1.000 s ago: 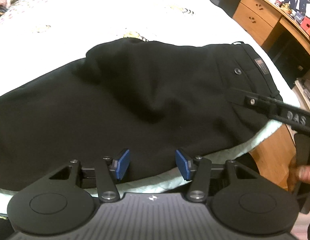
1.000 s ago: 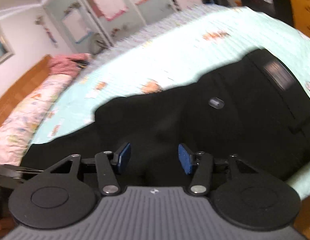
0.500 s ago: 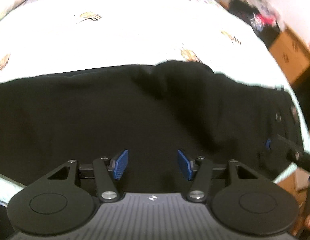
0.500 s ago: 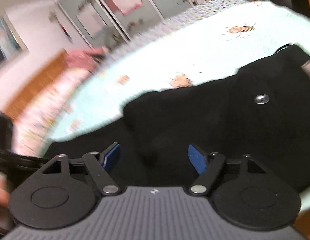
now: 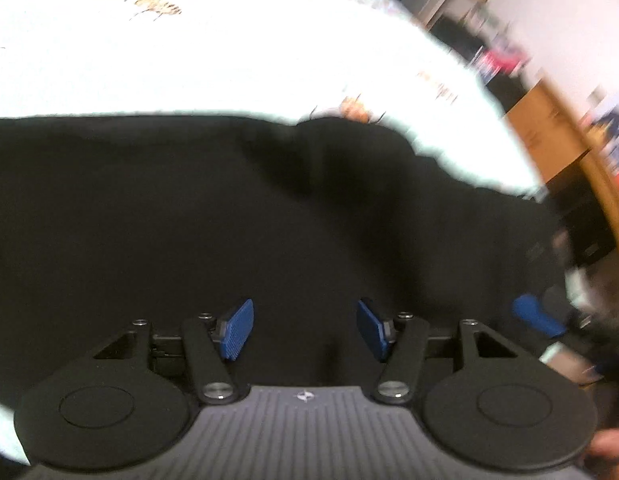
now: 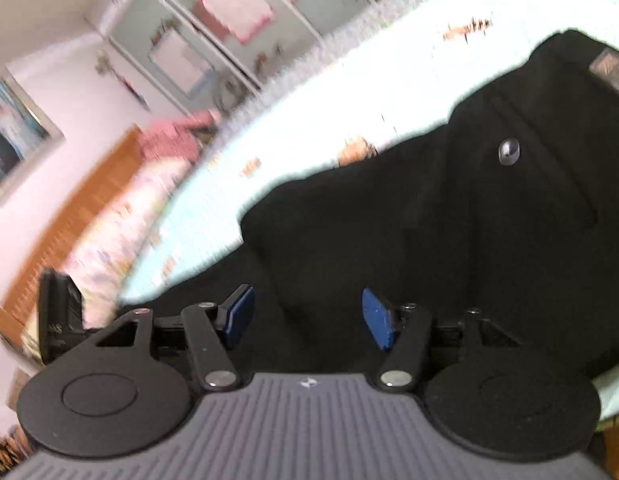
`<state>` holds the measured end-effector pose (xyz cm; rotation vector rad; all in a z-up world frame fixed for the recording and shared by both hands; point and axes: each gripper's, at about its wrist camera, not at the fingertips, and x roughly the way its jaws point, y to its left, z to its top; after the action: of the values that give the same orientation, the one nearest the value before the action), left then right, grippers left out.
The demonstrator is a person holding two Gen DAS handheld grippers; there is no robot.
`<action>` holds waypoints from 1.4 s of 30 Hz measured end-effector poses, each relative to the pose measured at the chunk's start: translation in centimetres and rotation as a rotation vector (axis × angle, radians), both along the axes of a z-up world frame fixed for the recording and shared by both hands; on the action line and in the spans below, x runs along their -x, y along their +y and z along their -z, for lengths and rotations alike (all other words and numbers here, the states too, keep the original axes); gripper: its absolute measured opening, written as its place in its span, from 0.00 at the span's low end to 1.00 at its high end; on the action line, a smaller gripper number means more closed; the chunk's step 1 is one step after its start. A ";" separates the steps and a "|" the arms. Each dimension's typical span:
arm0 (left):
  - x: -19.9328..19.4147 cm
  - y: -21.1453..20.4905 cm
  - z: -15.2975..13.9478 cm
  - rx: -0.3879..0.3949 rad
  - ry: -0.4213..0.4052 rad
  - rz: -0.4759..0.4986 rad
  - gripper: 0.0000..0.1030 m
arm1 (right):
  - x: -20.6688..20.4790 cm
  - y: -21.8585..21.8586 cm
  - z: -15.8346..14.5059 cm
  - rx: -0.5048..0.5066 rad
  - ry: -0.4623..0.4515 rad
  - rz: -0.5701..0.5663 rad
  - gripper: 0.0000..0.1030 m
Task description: Fold clothes
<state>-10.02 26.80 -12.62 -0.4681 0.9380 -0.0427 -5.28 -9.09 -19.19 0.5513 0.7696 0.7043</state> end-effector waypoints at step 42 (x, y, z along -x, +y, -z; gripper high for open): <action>-27.3 -0.2 8.0 0.636 0.542 0.641 0.85 | -2.3 -1.9 6.4 -0.275 -0.104 0.028 0.69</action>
<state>17.25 26.56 -20.65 -0.7650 1.5878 -0.8501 -3.00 -10.96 -25.61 0.7666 0.5708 0.8123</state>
